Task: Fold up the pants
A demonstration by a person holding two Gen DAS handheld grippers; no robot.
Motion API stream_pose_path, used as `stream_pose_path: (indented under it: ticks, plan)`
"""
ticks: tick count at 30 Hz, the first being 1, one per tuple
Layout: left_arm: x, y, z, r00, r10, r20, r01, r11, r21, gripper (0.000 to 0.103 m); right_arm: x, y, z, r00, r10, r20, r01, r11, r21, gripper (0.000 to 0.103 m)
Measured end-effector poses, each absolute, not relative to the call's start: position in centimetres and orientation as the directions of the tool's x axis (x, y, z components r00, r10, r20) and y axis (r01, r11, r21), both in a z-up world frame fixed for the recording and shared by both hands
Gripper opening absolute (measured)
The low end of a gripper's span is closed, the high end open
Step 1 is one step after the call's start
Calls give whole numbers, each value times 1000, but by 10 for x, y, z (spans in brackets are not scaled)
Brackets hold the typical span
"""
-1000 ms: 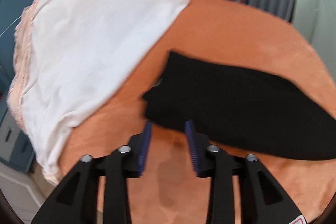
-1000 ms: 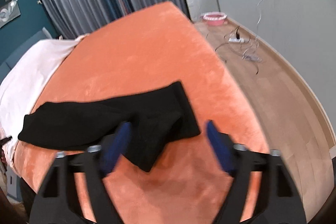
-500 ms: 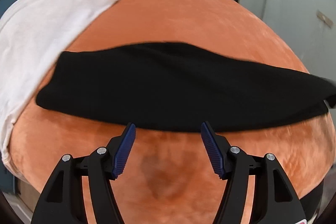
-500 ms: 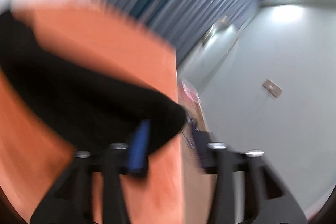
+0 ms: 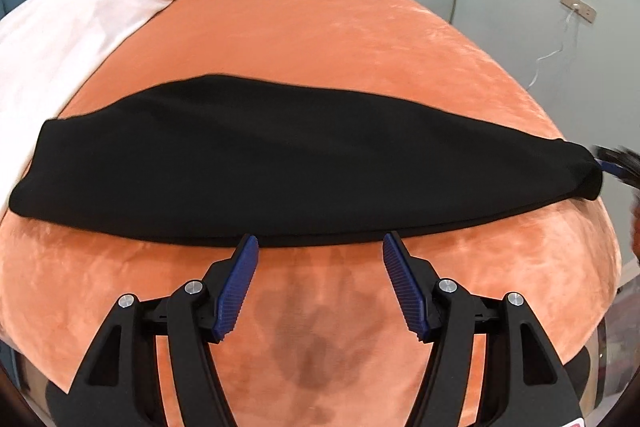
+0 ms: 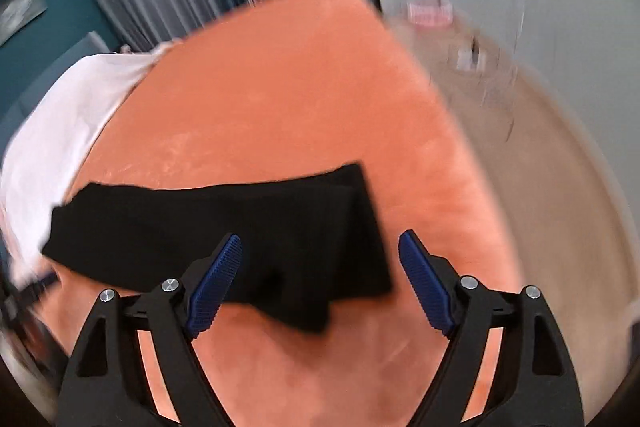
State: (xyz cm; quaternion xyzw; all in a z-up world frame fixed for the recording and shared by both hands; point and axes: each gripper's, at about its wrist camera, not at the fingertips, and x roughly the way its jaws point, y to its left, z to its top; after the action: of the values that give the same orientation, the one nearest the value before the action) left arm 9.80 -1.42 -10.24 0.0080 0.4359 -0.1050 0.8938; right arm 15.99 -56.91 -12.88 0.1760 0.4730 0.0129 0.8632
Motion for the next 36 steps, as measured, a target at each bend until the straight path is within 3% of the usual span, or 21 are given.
stream_pose_path:
  ticks: [2,3,6,7,8,9,10,13,16,18,19,22,23,24,25,27,29,31,32,34,36]
  plan:
    - [90,-19,-97,619,-171,-767,201,978,-56,71,184,-558,-143,490,221,-843,144,934,328,7]
    - [87,-19,-94,630,-157,-760,198,979,-38,71,185,-549,-132,531,198,-824,123,944,307,6]
    - [80,-17,-87,661,-104,-743,190,981,32,71,156,-530,-65,769,140,-624,-35,984,177,5]
    - [78,-16,-86,670,-85,-737,187,981,57,71,139,-520,-49,831,97,-548,-71,995,69,5]
    - [80,-15,-86,673,-74,-736,185,980,71,71,127,-510,-50,860,-5,-511,-50,994,-94,12]
    - [82,-14,-86,673,-69,-736,185,980,77,71,130,-512,-63,841,-69,-537,-24,986,-163,22]
    - [82,-14,-89,668,-74,-740,187,980,71,71,141,-524,-94,759,-149,-634,9,976,-219,37]
    - [85,-13,-97,645,-90,-759,187,981,43,71,139,-559,-145,596,-272,-756,131,961,-243,36]
    - [87,-15,-104,624,-103,-774,191,981,23,71,106,-566,-129,671,-142,-727,160,986,-45,37]
    - [88,-16,-107,616,-110,-780,194,981,15,71,99,-560,-115,701,-57,-711,140,988,58,46]
    - [89,-17,-108,616,-112,-780,195,981,13,71,101,-556,-111,704,-33,-709,128,988,81,52]
    - [88,-20,-107,618,-125,-777,198,980,0,71,128,-545,-123,640,-62,-766,150,988,46,82]
    - [87,-21,-107,619,-127,-775,198,980,-3,71,134,-557,-130,616,-74,-784,152,988,26,70]
    - [85,-21,-106,622,-130,-772,200,980,-4,71,139,-555,-142,565,-60,-823,133,991,19,48]
    - [83,-20,-104,624,-126,-771,200,980,1,71,148,-548,-148,552,-48,-833,127,992,27,19]
    - [80,-15,-101,634,-109,-766,193,981,21,73,136,-535,-127,607,-104,-788,117,992,-41,7]
    - [77,-4,-99,651,-81,-755,174,984,44,79,121,-539,-112,652,-109,-750,135,991,-26,7]
    - [76,10,-101,658,-58,-751,150,987,55,80,120,-559,-133,558,-324,-764,258,943,-212,5]
    - [77,17,-105,651,-51,-757,139,989,53,80,121,-574,-152,474,-356,-805,288,927,-241,6]
    - [81,30,-113,629,-33,-777,106,993,44,80,105,-584,-149,483,-290,-826,342,931,-127,6]
    - [82,43,-115,624,-27,-781,78,997,28,80,82,-574,-119,600,-187,-778,346,937,42,9]
